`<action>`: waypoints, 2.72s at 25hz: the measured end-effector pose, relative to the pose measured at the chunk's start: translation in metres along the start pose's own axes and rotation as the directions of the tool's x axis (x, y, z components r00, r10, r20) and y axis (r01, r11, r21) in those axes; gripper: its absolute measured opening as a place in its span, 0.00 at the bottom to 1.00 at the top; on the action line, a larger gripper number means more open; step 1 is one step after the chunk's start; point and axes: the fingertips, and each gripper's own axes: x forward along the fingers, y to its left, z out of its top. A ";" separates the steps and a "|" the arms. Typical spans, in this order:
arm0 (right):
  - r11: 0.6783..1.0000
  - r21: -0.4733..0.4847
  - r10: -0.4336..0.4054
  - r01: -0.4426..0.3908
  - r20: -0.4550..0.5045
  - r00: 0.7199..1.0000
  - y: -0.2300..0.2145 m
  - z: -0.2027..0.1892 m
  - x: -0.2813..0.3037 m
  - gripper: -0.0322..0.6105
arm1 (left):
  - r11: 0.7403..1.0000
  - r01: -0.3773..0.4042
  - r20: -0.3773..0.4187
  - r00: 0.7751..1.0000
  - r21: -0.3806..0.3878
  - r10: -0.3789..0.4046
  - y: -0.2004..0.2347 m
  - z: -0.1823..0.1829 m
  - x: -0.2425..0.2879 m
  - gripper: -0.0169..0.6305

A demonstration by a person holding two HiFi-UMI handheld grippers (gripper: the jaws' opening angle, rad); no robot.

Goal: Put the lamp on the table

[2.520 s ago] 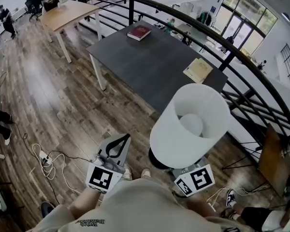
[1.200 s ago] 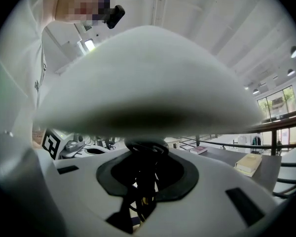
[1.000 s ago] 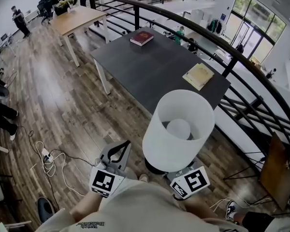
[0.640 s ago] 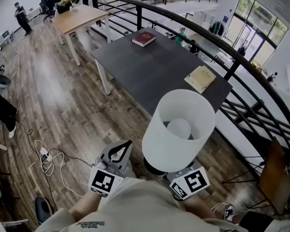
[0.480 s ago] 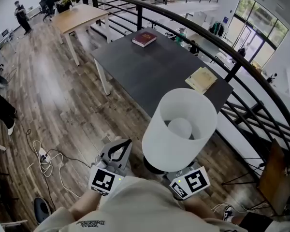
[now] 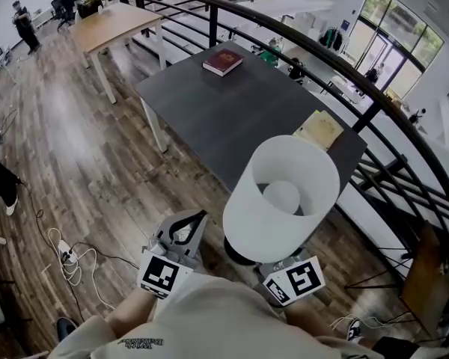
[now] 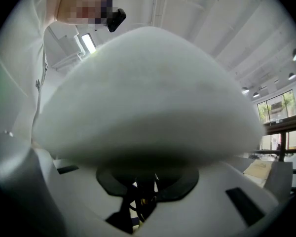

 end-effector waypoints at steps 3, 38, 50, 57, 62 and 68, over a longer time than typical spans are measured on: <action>1.000 0.008 -0.002 0.002 0.002 1.000 -0.013 -0.004 0.033 0.18 | 1.000 0.013 0.000 1.000 -0.001 -0.013 0.030 -0.004 0.019 0.03; 0.990 -0.007 -0.139 0.139 0.024 0.990 -0.092 0.042 0.321 0.18 | 0.985 0.142 0.088 0.985 0.098 -0.151 0.308 0.026 0.141 0.03; 0.996 0.004 -0.089 0.089 0.009 0.996 -0.125 0.040 0.332 0.18 | 0.991 0.087 0.047 0.995 0.106 -0.092 0.305 0.031 0.170 0.03; 0.997 0.022 -0.072 0.072 -0.007 0.997 -0.143 0.037 0.332 0.18 | 0.996 0.061 0.050 0.997 0.062 -0.065 0.302 0.035 0.185 0.03; 0.996 0.041 -0.083 0.083 -0.001 0.997 -0.157 0.031 0.343 0.18 | 0.999 0.045 0.024 0.999 -0.008 -0.045 0.312 0.017 0.201 0.03; 0.996 0.014 -0.090 0.090 0.023 0.996 -0.186 0.029 0.379 0.18 | 0.999 0.002 0.059 0.998 0.038 -0.004 0.344 0.019 0.229 0.03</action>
